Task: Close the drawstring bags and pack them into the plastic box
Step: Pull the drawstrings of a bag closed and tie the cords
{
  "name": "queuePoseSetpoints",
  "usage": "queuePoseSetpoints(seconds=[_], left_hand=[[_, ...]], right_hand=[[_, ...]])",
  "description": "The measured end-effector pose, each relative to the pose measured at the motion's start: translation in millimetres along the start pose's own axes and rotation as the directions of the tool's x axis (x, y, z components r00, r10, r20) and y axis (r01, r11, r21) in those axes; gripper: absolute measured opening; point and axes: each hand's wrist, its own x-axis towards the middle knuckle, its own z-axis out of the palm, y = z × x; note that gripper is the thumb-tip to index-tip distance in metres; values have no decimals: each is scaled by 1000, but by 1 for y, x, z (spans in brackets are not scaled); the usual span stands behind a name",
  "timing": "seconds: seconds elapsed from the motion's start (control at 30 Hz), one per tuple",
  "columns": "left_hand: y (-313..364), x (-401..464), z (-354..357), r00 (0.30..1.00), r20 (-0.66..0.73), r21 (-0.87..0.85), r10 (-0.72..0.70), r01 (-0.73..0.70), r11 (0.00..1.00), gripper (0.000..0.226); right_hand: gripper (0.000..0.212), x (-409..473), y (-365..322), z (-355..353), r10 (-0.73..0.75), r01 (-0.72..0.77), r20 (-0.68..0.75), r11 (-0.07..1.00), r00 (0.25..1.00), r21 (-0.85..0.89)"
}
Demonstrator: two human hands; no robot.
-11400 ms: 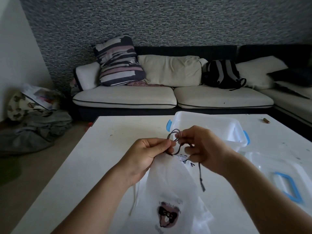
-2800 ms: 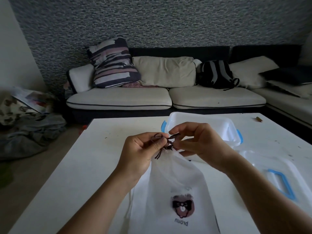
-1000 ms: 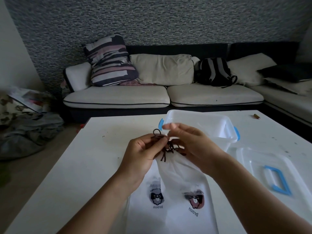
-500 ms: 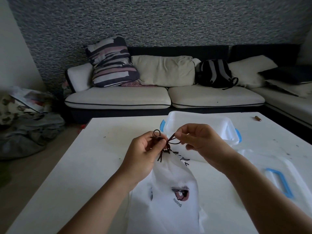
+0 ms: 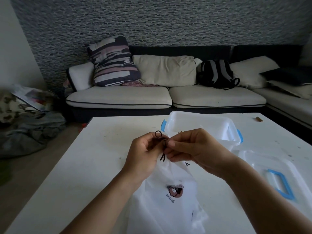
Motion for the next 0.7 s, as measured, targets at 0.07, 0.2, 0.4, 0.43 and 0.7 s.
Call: queuePoseSetpoints(seconds=[0.07, 0.2, 0.4, 0.43, 0.7], left_hand=[[0, 0, 0, 1000, -6, -8, -1, 1, 1000, 16], [1, 0, -1, 1000, -12, 6, 14, -14, 1000, 15], [1, -1, 0, 999, -29, 33, 28, -27, 999, 13], [1, -1, 0, 999, -32, 34, 29, -28, 999, 14], [6, 0, -2, 999, -14, 7, 49, -49, 999, 15]], right_hand=[[23, 0, 0, -1, 32, -31, -24, 999, 999, 44], [13, 0, 1, 1, 49, -48, -89, 999, 995, 21], [8, 2, 2, 5, 52, -65, -190, 996, 980, -66], [13, 3, 3, 5, 38, -66, -213, 990, 976, -124], [9, 4, 9, 2, -228, 135, -157, 881, 961, -453]])
